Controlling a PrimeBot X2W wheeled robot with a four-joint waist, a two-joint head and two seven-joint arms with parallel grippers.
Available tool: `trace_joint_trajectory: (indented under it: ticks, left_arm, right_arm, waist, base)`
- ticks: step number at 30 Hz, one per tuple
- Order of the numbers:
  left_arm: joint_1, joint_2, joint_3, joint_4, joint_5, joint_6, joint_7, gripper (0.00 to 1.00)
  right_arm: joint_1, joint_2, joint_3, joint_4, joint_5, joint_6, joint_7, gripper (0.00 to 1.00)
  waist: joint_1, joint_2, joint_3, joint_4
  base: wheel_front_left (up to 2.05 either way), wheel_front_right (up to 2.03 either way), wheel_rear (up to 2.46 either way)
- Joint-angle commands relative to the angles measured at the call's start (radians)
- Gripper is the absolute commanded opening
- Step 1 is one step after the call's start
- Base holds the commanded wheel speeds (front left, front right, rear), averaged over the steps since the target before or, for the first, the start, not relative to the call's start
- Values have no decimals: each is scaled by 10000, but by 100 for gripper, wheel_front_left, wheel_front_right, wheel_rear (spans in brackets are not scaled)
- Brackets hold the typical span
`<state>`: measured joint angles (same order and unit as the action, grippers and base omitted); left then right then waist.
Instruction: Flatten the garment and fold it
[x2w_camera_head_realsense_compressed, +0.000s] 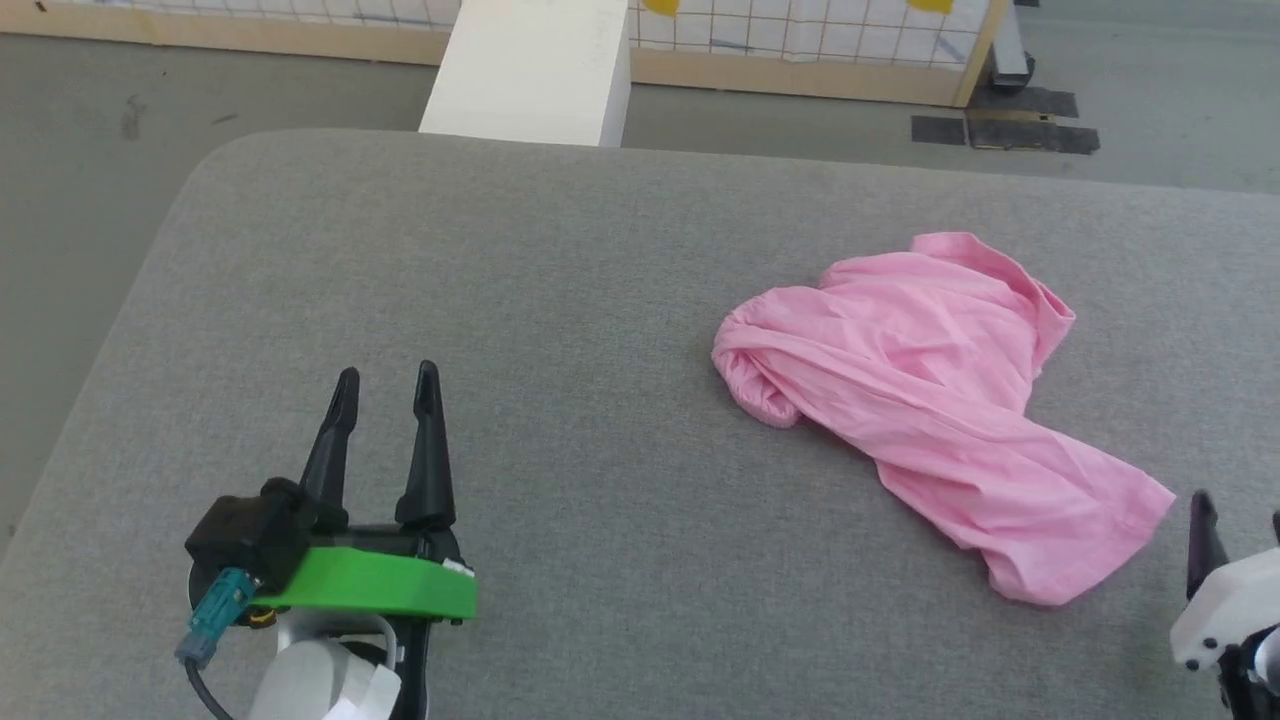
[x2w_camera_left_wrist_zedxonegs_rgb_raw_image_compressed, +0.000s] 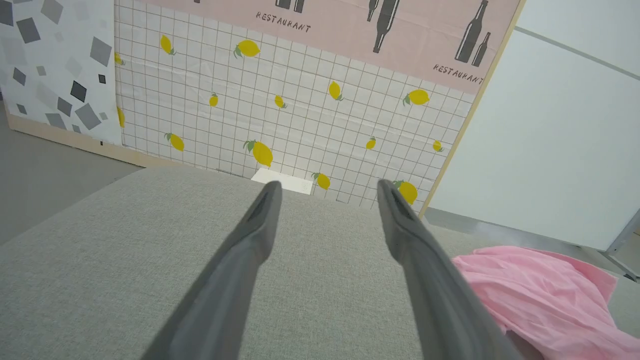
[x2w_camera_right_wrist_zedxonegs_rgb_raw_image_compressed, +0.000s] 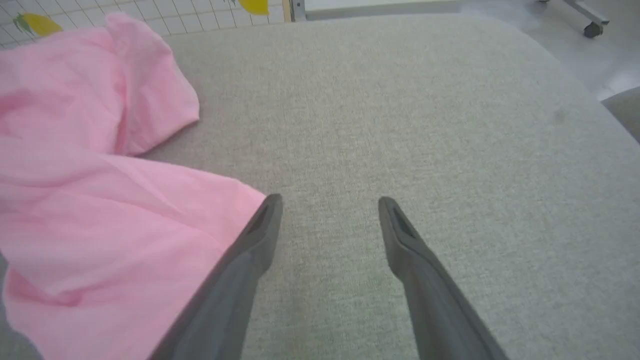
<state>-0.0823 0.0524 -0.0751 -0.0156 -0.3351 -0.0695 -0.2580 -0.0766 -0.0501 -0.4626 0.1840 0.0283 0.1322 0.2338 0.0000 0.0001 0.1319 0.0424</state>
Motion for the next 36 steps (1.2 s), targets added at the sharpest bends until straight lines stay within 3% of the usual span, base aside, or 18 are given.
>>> trace_joint_trajectory:
  ticks: [1,7,11,16,24,31,36]
  left_arm:
    - [13,-22,12,34,84,-43,-38,100]
    - [-260,-22,-571,585,-50,-138,-38,100]
    - [-951,-22,-1459,2004,-151,-108,-28,100]
    - [-2505,-22,-2466,3983,-745,181,738,100]
    - [-4805,-22,-3268,6427,-1485,793,2402,100]
    - [-6033,-22,-3723,8289,-1538,1331,4098,100]
    - [-6402,-22,-3980,9161,-1887,1339,5464,100]
  right_arm:
    - [-44,-1,192,-155,133,-15,-501,100]
    - [93,-1,1315,-860,438,-15,-2538,100]
    - [222,-1,2029,-1112,656,-15,-3315,100]
    - [258,-1,2692,-970,923,-15,-3580,100]
    - [63,-1,3307,-841,1097,-15,-3757,100]
    - [-79,-1,3563,-804,1159,-15,-3889,100]
    - [-132,-1,3766,-824,1165,-15,-3996,100]
  waist:
    - [0,-1,-73,-92]
    - [0,-1,-61,-508]
    - [0,-1,65,-981]
    - [0,-1,293,-1645]
    - [0,-1,720,-2476]
    - [0,-1,962,-2844]
    - [0,-1,1025,-2929]
  base:
    - [0,0,0]
    - [0,0,0]
    - [0,0,0]
    - [0,0,0]
    - [0,0,0]
    - [0,0,0]
    - [0,0,0]
